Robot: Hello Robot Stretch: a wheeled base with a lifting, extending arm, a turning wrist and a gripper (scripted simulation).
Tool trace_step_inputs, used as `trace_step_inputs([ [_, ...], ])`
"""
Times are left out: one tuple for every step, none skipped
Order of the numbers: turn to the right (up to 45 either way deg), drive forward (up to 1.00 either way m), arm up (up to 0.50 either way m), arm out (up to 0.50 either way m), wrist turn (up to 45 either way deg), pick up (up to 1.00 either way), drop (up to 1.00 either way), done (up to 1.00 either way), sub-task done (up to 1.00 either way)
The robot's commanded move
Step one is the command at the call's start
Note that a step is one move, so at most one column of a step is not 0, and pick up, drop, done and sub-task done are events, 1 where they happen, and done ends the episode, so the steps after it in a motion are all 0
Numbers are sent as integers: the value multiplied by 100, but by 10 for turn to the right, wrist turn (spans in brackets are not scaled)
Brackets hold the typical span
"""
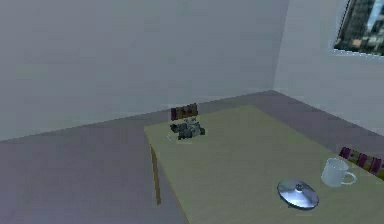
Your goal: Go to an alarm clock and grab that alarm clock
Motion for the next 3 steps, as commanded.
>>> trace_step_inputs([
  [0, 0, 32, 0, 0, 0, 0, 0, 0],
  [0, 0, 0, 22, 0, 0, 0, 0, 0],
  [0, 0, 0, 0, 450, 0, 0, 0, 0],
])
